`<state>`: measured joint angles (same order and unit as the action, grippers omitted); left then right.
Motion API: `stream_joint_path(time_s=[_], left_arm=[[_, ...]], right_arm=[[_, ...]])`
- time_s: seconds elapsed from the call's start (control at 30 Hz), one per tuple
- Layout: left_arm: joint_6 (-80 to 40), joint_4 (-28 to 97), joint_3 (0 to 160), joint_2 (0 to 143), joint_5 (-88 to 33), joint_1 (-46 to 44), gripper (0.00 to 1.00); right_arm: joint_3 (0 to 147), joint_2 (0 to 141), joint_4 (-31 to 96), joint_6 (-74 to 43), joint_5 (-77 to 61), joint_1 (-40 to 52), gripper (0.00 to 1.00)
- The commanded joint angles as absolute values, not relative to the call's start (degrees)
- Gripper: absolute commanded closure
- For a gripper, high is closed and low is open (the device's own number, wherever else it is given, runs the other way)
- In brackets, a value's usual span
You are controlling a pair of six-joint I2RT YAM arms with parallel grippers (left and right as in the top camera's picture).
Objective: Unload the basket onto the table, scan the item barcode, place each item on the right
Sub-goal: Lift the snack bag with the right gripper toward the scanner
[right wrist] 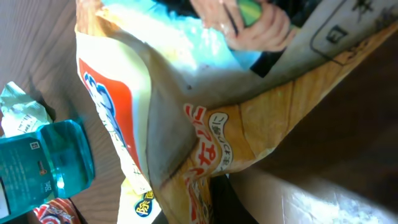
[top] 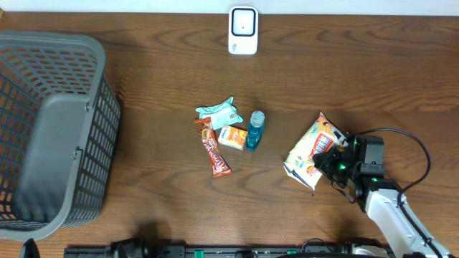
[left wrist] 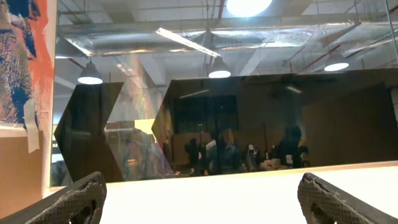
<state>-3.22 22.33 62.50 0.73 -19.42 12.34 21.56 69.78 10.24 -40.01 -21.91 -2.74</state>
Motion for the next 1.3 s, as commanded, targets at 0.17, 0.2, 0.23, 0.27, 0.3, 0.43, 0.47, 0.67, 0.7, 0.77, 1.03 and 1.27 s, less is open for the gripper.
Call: stream_joint_path(time_s=[0.17,0.2,0.23,0.27,0.3,0.43,0.47,0.67,0.7,0.77,1.03,1.27], left_arm=[[-3.8,22.3,62.5,0.2,-20.1,12.6,0.02],[-3.8,22.3,62.5,0.2,-20.1,12.6,0.02],[-3.8,22.3,62.5,0.2,-20.1,12.6,0.02],[-3.8,22.3,62.5,0.2,-20.1,12.6,0.02],[-3.8,22.2,62.5,0.2,-20.1,12.6,0.02],[-3.8,22.3,62.5,0.2,-20.1,12.6,0.02],[-3.8,22.3,62.5,0.2,-20.1,12.6,0.02],[-3.7,22.3,62.5,0.2,-20.1,12.6,0.02],[-3.8,22.3,62.5,0.2,-20.1,12.6,0.02],[-3.8,22.2,62.5,0.2,-20.1,12.6,0.02],[-3.8,22.3,62.5,0.2,-20.1,12.6,0.02],[-3.8,22.3,62.5,0.2,-20.2,12.6,0.02]], right_arm=[[23.6,62.0,19.4,-59.2,-15.2,-2.3,0.99],[23.6,61.2,20.4,-61.9,-14.9,-2.3,0.99],[23.6,60.5,21.6,-65.6,-14.9,-2.3,0.99],[23.6,59.5,23.7,-72.2,-15.0,-2.3,0.99],[23.6,58.8,25.0,-77.0,-15.2,-2.3,0.99],[23.6,56.2,25.7,-87.2,-18.5,-2.3,0.99],[23.6,55.7,25.8,-88.1,-18.9,-2.3,0.99],[23.6,52.9,28.0,-106.5,-35.4,-2.3,0.99],[23.6,52.8,27.7,-108.0,-38.2,-2.4,0.99],[23.6,52.8,27.4,-111.3,-42.8,-2.4,0.99],[23.6,52.8,8.8,-115.3,-62.1,-2.4,0.99],[23.7,52.8,6.5,-117.5,-69.7,-3.9,0.99]])
